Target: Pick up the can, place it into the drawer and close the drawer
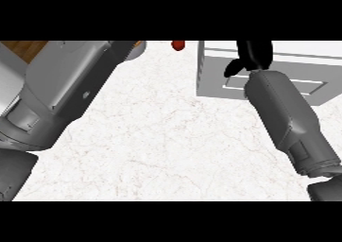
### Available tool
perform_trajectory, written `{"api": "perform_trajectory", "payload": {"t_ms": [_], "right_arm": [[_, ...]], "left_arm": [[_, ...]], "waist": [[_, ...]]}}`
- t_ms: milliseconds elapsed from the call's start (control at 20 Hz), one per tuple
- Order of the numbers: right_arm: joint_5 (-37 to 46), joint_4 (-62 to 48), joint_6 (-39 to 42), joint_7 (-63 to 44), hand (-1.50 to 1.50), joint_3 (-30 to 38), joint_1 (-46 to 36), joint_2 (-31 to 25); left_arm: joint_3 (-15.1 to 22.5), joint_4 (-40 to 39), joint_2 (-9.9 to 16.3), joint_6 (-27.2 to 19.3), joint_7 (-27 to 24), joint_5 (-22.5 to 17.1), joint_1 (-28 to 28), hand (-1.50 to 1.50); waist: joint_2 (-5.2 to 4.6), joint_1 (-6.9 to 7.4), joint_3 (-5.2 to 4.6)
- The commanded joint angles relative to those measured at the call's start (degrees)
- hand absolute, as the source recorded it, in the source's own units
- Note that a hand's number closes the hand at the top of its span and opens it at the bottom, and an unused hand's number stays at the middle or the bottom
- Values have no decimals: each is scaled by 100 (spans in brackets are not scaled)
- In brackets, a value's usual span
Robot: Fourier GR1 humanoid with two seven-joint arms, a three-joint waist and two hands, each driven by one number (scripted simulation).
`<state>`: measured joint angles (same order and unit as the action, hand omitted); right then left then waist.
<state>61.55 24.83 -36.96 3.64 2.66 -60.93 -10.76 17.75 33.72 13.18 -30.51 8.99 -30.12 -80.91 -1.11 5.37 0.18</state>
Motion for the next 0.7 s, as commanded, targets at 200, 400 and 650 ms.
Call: {"api": "perform_trajectory", "payload": {"t_ms": [200, 400, 650], "right_arm": [[-136, -511, -55, 62, -150, 314, -912, -149], [-787, -277, 87, 801, -150, 753, -883, 7], [-910, -451, -41, 1150, -150, 925, -846, 86]], "left_arm": [[61, 702, 298, 155, 182, 27, 470, -150], [-16, 997, 627, 368, 305, -57, 699, -150], [148, 1403, 486, 117, 277, 79, 1101, -150]], "waist": [[-20, 199, -15], [17, 185, -4], [7, 103, -5]]}}
